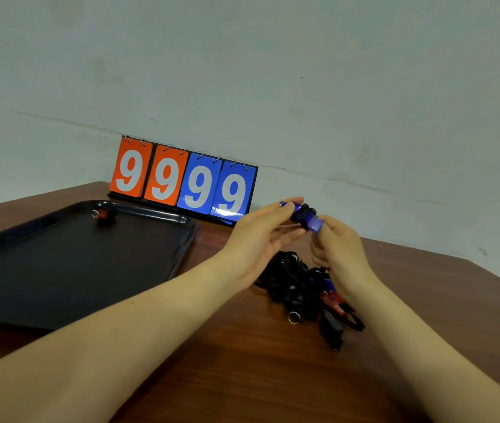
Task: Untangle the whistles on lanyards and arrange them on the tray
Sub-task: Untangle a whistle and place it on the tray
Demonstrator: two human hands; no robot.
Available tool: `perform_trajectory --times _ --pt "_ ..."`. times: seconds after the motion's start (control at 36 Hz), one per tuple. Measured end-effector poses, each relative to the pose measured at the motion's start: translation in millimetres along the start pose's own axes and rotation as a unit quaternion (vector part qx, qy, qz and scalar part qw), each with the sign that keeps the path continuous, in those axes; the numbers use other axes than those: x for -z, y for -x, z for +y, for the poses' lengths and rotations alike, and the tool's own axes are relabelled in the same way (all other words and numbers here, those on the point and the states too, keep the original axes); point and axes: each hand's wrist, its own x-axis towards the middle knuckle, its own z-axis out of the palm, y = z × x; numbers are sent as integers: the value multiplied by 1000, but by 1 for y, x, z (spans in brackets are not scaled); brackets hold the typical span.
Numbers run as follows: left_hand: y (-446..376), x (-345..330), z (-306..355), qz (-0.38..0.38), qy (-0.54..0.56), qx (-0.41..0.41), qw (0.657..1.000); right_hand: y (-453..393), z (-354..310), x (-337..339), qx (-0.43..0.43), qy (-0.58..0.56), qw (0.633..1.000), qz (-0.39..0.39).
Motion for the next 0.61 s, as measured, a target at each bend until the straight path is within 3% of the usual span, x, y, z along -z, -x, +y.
perform_trajectory --times 0.17,0.39,0.61 --pt "-2 5 4 36 18 3 999 8 13 -15 82 141 986 -19" --pt "-4 12 6 44 -199 32 978 12 22 -21 66 227 971 -45" --pt "-6 14 6 69 -162 33 984 10 15 -17 82 249 963 -62"
